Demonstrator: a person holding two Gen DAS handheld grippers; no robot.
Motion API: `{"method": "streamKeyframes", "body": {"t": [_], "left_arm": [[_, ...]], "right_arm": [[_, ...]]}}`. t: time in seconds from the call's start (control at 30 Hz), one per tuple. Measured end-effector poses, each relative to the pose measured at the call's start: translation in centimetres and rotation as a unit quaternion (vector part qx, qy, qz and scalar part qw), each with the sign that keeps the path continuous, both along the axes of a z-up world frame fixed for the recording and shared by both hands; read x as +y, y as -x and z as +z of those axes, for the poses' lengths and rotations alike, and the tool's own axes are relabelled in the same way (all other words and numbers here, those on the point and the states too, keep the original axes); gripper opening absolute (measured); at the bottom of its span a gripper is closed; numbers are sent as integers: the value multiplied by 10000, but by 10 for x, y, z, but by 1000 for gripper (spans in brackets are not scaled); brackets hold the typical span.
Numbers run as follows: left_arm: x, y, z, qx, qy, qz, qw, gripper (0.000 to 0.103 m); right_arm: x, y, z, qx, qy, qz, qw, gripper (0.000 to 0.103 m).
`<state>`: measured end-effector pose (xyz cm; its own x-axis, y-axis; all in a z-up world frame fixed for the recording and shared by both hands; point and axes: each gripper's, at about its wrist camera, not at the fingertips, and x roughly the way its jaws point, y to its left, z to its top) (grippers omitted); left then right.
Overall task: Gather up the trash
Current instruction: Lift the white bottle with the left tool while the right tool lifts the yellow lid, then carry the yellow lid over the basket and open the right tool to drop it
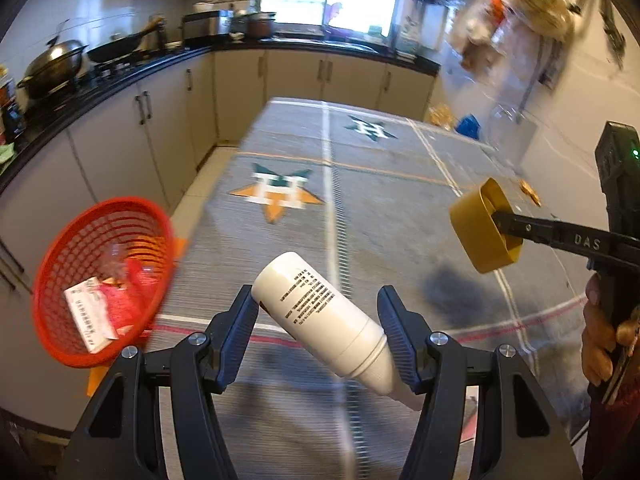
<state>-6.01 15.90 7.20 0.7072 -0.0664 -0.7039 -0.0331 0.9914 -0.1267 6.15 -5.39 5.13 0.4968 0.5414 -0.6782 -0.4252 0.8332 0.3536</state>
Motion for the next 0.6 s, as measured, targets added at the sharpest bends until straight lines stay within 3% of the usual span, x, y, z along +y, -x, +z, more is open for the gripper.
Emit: {"method": "streamKeyframes", "body": {"t": [0.2,0.27,0.3,0.33,0.6], "left_arm": [[64,9,6,-159,88,659,9977,61],[84,11,5,-168,117,847,9962,55],[94,12,5,-171,142,925,9955,41],[107,11,3,-119,206,999,9947,37],[176,-2,-32,193,457,1460,9880,34]], "right_arm": [[69,-1,16,-33,71,486,9988,10],[95,-1,18,-17,82,632,9980,10],[104,-2,19,-16,87,681,9976,10],[119,-2,21,-19,104,776,9969,10],[213,-2,14,128,102,1344,9908,10]]}}
